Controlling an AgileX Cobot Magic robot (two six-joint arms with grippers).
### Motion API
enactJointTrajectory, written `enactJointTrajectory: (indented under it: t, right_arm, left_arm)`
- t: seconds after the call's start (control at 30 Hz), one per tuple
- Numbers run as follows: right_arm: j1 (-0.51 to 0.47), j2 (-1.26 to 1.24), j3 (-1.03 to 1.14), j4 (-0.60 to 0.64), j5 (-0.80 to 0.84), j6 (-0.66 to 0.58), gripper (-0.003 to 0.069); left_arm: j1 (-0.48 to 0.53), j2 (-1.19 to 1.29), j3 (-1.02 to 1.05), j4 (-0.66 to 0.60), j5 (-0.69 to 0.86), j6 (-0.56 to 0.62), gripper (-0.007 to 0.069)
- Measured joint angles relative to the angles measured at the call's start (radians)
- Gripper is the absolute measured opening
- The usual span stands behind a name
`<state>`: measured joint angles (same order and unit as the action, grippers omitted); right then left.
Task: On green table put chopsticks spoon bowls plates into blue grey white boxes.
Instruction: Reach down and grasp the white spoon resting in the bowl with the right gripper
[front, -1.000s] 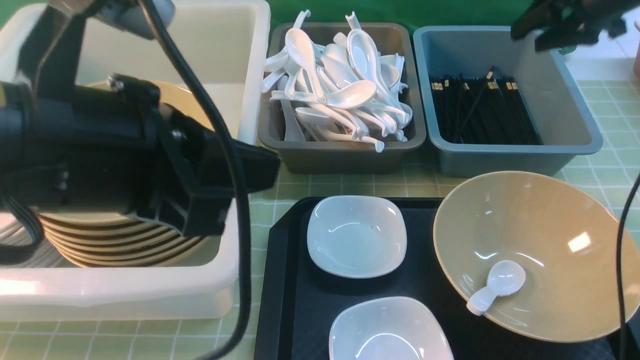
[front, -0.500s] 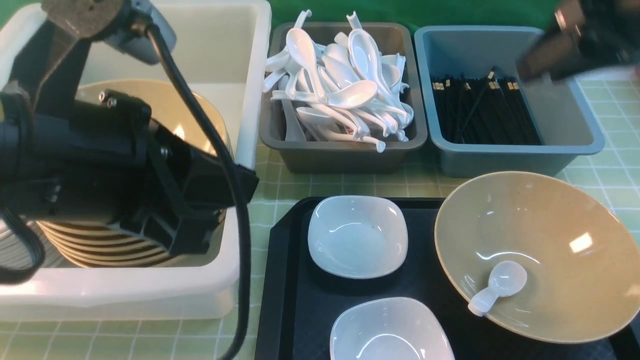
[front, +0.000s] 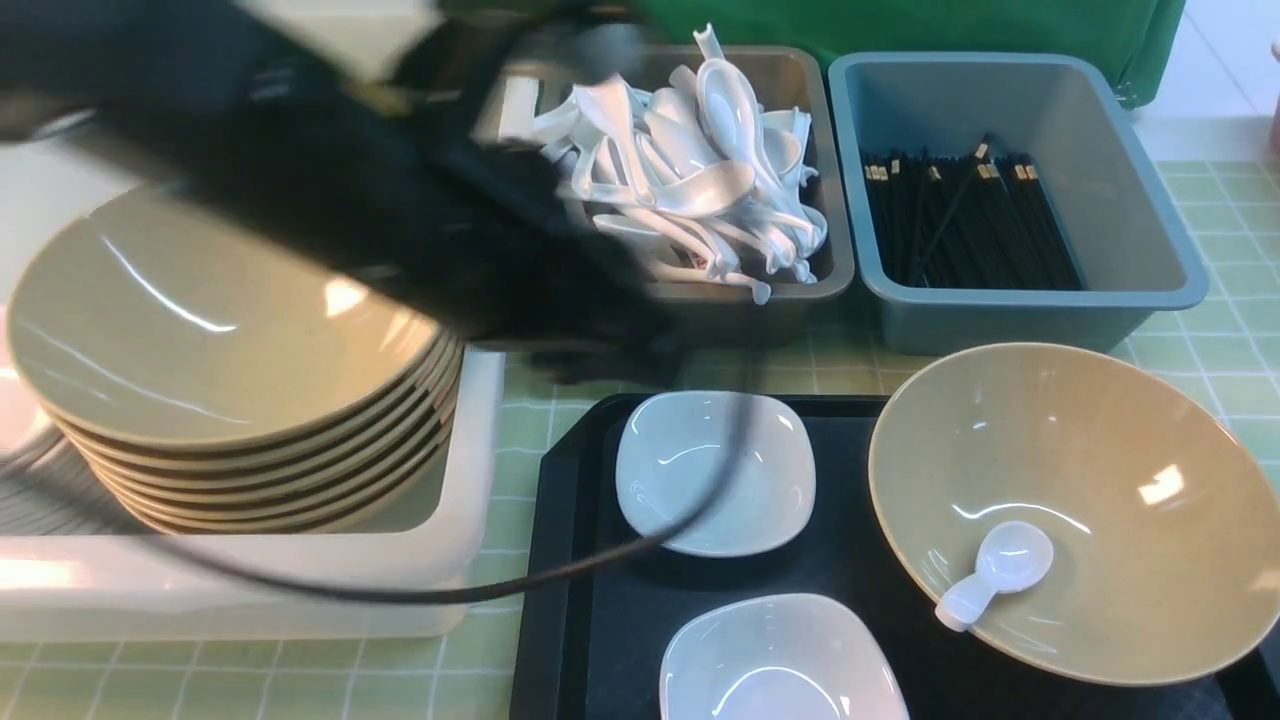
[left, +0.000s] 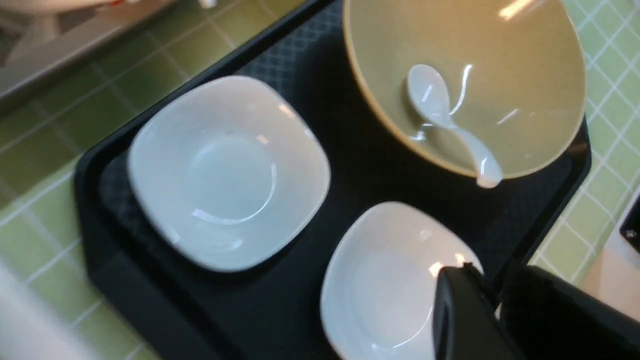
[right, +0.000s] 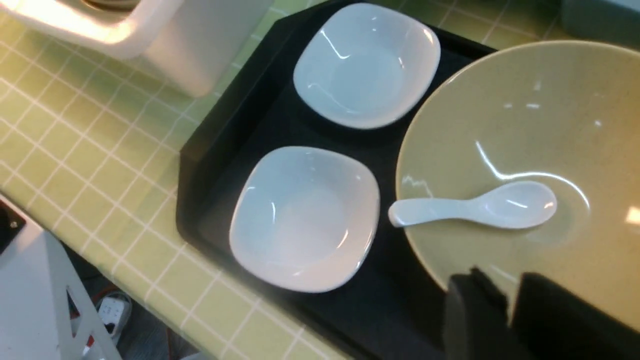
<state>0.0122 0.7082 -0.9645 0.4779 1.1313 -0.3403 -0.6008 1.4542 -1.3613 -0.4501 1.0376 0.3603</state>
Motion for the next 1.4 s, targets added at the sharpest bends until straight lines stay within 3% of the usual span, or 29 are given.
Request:
enactJointTrajectory:
  t: [0.07, 0.13, 0.2, 0.3, 0.43, 0.7, 1.13, 1.4]
  right_arm:
    - [0.0, -0.017, 0.001, -0.008, 0.014, 0.027, 0.0037]
    - [0.0, -0.017, 0.002, -0.017, 0.021, 0.042, 0.003]
    - [0.006, -0.017, 0.008, -0.067, 0.023, 0.115, 0.0025]
    - [0.025, -0.018, 0.008, -0.146, 0.017, 0.194, 0.0025]
    - [0.051, -0.018, 0.008, -0.248, 0.014, 0.282, 0.0025]
    - [0.058, -0.018, 0.008, -0.298, 0.002, 0.313, 0.0026]
    - [0.098, -0.018, 0.008, -0.355, -0.004, 0.34, 0.0034]
    - [0.098, -0.018, 0.008, -0.374, -0.004, 0.365, 0.0041]
  left_arm:
    - [-0.084, 0.104, -0.08, 0.076, 0.024, -0.053, 0.0266]
    - [-0.125, 0.162, -0.122, 0.123, 0.036, -0.084, 0.031]
    - [-0.2, 0.284, -0.223, 0.229, 0.061, -0.143, 0.0412]
    - [-0.263, 0.383, -0.344, 0.293, 0.086, -0.193, 0.0467]
    - [-0.329, 0.524, -0.506, 0.34, 0.132, -0.223, 0.047]
    - [-0.358, 0.72, -0.69, 0.348, 0.192, -0.255, 0.0467]
    - [-0.358, 0.769, -0.707, 0.252, 0.196, -0.249, 0.0446]
    - [-0.351, 0.722, -0.707, 0.287, 0.199, -0.246, 0.0445]
